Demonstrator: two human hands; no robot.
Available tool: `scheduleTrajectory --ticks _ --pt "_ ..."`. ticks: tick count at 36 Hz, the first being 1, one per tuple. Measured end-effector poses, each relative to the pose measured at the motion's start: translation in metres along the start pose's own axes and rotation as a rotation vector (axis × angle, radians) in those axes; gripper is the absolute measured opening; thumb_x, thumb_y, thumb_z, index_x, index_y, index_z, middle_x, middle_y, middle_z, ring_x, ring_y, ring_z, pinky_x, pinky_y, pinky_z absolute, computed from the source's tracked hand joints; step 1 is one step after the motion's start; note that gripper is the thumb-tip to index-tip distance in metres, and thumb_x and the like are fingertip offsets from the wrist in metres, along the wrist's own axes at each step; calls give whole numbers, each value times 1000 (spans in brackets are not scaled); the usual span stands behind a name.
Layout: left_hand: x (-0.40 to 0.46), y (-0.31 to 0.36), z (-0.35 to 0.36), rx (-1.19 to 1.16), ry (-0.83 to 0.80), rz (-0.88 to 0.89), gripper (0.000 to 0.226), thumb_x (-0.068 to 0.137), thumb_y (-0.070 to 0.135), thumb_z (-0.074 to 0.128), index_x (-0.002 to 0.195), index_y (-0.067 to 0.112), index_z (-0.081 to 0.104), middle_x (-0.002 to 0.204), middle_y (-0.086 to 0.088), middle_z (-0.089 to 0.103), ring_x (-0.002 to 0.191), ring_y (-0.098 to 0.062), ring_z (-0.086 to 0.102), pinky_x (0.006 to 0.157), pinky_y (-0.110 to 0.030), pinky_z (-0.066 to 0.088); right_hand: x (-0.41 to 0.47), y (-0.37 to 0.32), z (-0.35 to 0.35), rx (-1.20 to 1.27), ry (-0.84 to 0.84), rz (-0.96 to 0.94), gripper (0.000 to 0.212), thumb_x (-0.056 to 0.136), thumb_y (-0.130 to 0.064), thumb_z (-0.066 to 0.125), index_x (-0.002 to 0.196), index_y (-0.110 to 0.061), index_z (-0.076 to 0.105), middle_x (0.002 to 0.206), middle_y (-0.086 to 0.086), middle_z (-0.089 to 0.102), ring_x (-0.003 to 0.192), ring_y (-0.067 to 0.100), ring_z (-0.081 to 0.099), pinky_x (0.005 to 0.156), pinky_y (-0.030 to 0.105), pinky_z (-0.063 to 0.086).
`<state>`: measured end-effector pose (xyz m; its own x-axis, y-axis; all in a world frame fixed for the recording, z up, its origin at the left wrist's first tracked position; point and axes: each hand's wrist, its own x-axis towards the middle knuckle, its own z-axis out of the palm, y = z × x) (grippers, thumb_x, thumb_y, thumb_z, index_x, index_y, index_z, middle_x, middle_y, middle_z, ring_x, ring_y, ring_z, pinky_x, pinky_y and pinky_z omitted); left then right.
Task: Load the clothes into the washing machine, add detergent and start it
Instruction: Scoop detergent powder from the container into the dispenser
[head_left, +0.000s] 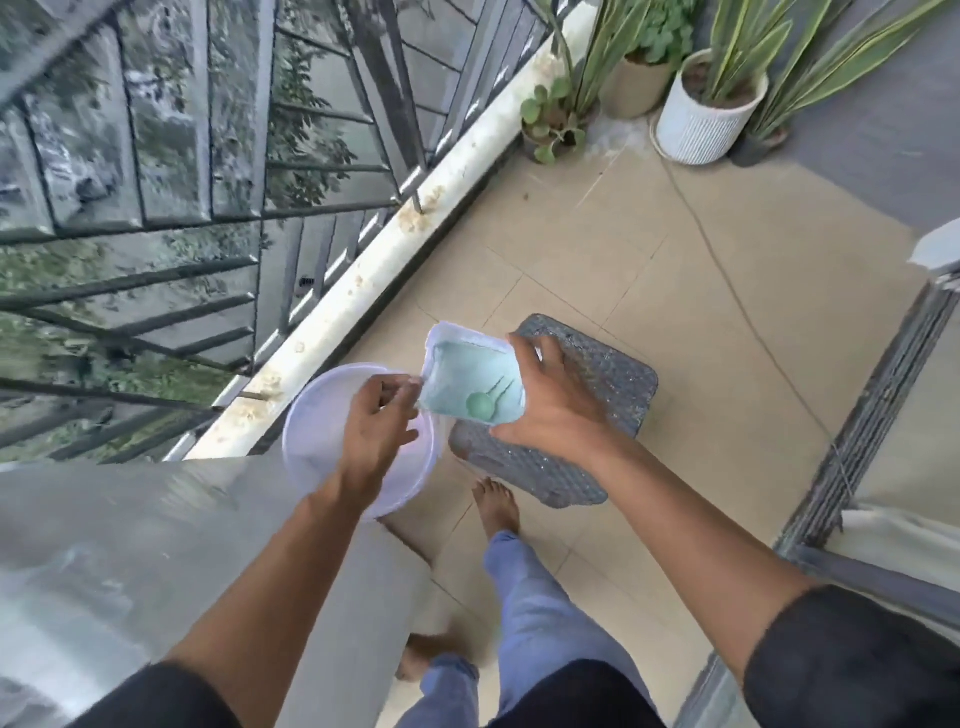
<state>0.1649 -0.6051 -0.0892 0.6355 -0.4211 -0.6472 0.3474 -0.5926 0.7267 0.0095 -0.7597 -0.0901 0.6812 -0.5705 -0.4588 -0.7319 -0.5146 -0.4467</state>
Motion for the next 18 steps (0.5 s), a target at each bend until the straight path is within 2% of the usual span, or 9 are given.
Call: scheduleTrajectory --ticks 3,5,7,9,11,12,15,18 --pt "-24 5 -42 3 37 40 28 104 41 65 110 13 66 109 -11 68 97 -20 69 92 -48 64 -15 -39 -13 -11 16 -111 106 68 -43 86 152 -32 23 143 -1 27 135 28 39 92 36 45" --pt "-45 7 -68 -21 70 98 28 104 42 66 105 14 64 106 -6 65 95 -17 67 89 -44 64 -27 -65 -23 -14 11 -180 108 67 -44 87 152 -32 22 144 -1 27 134 27 39 91 33 42" --pt "-66 7 -95 -53 90 147 31 102 46 68 102 15 63 104 -1 62 97 -16 66 87 -41 64 -41 -92 -33 -17 0 -230 111 66 -47 88 153 -34 20 146 -2 27 133 24 40 95 34 44" --pt "-87 5 -123 -102 75 181 47 94 60 71 105 15 64 104 0 61 101 -16 67 90 -42 64 -57 -121 -44 -19 -3 -281 112 64 -50 88 152 -39 20 146 -5 27 132 22 41 97 39 50" --pt "-106 0 -152 -172 59 189 63 82 69 72 112 15 65 107 0 66 103 -17 67 96 -46 62 -73 -149 -54 -23 1 -346 112 62 -50 89 151 -40 22 142 -8 29 125 19 45 92 36 49" --pt "-117 -3 -166 -214 38 196 68 80 70 73 119 15 66 115 1 71 108 -19 68 100 -48 60 -82 -162 -58 -21 0 -380 112 62 -50 90 152 -40 24 139 -9 30 121 17 47 90 33 47" --pt "-148 -15 -205 -335 -45 221 78 83 70 72 143 22 61 143 -3 68 134 -31 63 111 -54 52 -107 -201 -65 -3 -19 -486 112 61 -51 91 153 -41 27 136 -11 33 121 14 48 98 33 48" --pt "-177 -29 -236 -402 -104 258 93 81 75 73 153 20 53 147 -10 65 136 -33 62 115 -53 47 -128 -235 -64 -2 -59 -564 115 60 -56 91 153 -45 25 136 -13 33 125 12 45 101 32 47"
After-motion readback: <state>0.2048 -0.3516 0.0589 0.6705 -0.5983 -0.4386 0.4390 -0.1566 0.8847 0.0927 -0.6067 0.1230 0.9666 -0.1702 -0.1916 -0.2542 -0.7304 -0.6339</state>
